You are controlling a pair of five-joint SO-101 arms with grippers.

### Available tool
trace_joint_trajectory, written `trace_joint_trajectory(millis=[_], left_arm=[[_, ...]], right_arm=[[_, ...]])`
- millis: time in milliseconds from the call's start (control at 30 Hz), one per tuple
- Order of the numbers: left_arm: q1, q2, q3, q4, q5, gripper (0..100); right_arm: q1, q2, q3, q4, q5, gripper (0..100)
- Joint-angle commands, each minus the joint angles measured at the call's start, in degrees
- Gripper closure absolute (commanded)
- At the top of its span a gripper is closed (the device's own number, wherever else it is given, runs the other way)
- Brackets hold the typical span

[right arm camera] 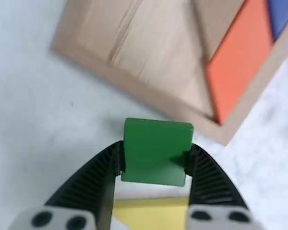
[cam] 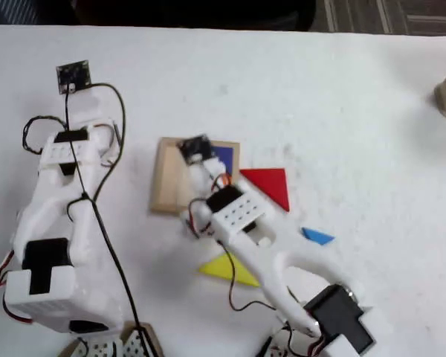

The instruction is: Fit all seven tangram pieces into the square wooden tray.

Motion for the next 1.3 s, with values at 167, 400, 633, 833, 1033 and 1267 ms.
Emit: trace_joint_trajectory(millis=[167,400,633,833,1033,1267], left_arm=[[-1.0,-0.5,-2.7,-2.2,0.4,98],[-1.0,-0.5,-2.7,-2.3,0.4,98],[-1.0,-0.4,-2.7,-2.3,0.4,98],[-1.0,-0.4,-2.7,-2.3,0.4,98],[-1.0,-0.4,-2.6,-2.3,0.4,98],[-0.8,-0.4,-2.6,-2.3,0.3,98]], right_arm=[[3.3,-3.0,-14.5,0.3,-0.5,92.7],[3.0,-2.5,-18.9,-5.8,-7.0,91.6],[2.4,10.9,-24.4,-10.3,-6.9,82.5],[2.5,25.6,-35.3,-10.1,4.7,82.6],[5.9,34.0,-45.0,-4.6,15.9,82.3],[6.9,37.5,-49.4,-1.0,34.1,82.2]])
